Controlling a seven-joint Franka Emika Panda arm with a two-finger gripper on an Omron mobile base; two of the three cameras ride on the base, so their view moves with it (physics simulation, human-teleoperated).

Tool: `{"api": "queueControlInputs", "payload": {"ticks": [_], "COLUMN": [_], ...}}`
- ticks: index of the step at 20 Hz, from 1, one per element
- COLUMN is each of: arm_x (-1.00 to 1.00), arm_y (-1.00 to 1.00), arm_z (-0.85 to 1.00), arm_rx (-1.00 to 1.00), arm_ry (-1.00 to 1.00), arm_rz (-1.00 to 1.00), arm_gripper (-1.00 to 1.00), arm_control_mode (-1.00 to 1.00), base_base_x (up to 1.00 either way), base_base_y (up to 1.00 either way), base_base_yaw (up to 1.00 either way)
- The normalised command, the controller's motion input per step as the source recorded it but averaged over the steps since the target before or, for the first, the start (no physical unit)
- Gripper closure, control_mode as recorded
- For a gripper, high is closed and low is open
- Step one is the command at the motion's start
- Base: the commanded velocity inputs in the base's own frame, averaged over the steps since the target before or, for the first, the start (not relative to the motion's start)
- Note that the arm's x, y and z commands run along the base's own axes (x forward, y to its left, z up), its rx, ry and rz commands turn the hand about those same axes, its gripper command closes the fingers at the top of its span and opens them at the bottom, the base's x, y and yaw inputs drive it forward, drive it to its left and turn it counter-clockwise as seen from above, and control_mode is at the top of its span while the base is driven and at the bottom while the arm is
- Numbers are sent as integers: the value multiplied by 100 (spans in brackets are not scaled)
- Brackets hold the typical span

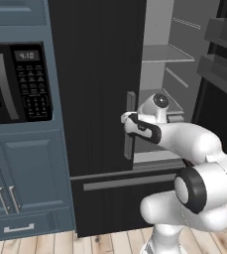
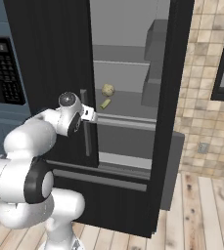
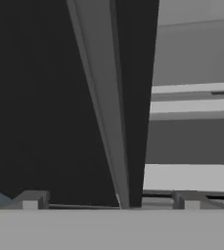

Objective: Retrieve the butter from the fridge and place it on a plate on the dining table. Then retrieve the butter knife by the fridge and place it near the plate.

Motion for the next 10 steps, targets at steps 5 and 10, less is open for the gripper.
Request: {"api": "queueControlInputs", "payload": {"ticks": [5,10], "arm_x": [33,41], "arm_y": [8,2], "arm_z": [-23,-27], "arm_rx": [0,2], "arm_ry": [0,0], "arm_rz": [0,0], "arm_gripper": [-100,-100], "arm_control_mode": [-100,-100], "base_base_x": [0,0], "base_base_y": [0,0], "base_base_yaw": [0,0]}}
